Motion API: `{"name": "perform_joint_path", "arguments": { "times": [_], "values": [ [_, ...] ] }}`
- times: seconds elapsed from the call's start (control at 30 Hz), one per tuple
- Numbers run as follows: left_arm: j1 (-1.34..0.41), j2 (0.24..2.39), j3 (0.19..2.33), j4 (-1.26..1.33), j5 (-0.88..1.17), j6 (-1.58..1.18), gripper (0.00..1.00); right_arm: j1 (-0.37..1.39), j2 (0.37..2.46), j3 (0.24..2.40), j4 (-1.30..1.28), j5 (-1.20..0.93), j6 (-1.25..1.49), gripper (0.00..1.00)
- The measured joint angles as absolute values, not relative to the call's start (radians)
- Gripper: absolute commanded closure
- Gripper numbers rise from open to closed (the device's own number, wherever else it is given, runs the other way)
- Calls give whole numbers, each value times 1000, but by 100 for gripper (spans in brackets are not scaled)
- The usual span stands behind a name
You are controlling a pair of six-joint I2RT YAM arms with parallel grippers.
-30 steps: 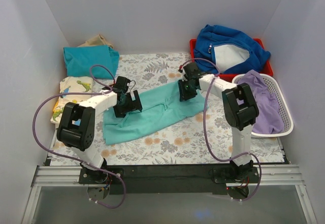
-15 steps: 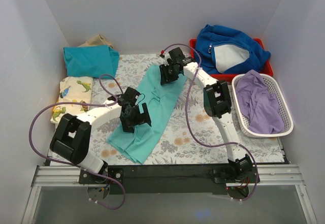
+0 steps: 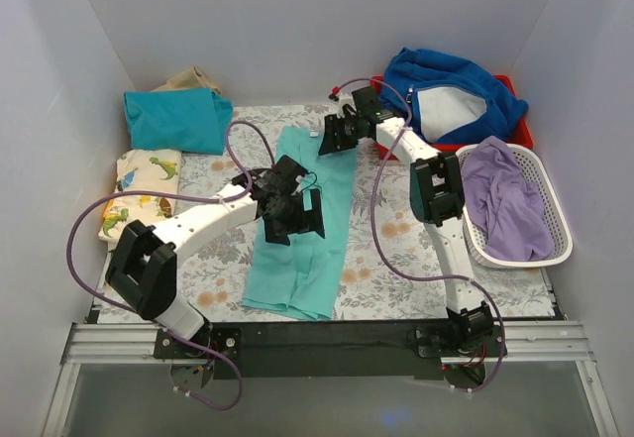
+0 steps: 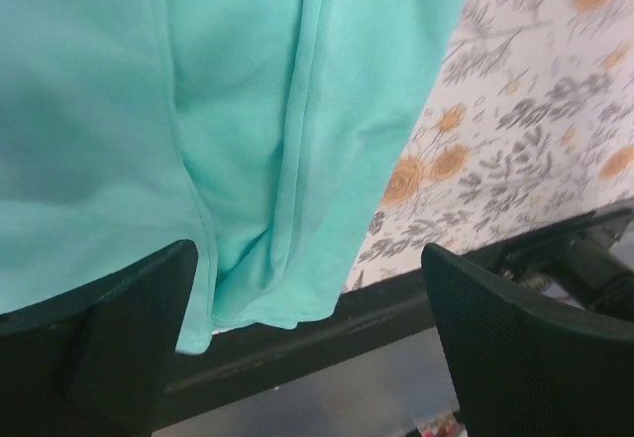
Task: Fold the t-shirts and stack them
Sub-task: Fold the tshirt
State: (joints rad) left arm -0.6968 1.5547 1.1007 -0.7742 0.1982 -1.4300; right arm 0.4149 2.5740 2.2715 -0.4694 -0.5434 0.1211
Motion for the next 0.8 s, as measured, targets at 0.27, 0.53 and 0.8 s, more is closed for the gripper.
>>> {"name": "perform_joint_path", "arguments": {
  "times": [0.27, 0.53, 0.8],
  "values": [
    [-688, 1528, 1333, -851, -88, -1365, 2, 368, 2239, 1964, -428, -530, 94, 45],
    [-626, 1745, 1335, -699, -130, -1250, 2, 409, 2109, 1661, -333, -525, 90, 44],
    [-513, 1910, 1398, -537, -67, -1157, 2, 439, 2098, 1497, -308, -482, 97, 44]
  ]
}}
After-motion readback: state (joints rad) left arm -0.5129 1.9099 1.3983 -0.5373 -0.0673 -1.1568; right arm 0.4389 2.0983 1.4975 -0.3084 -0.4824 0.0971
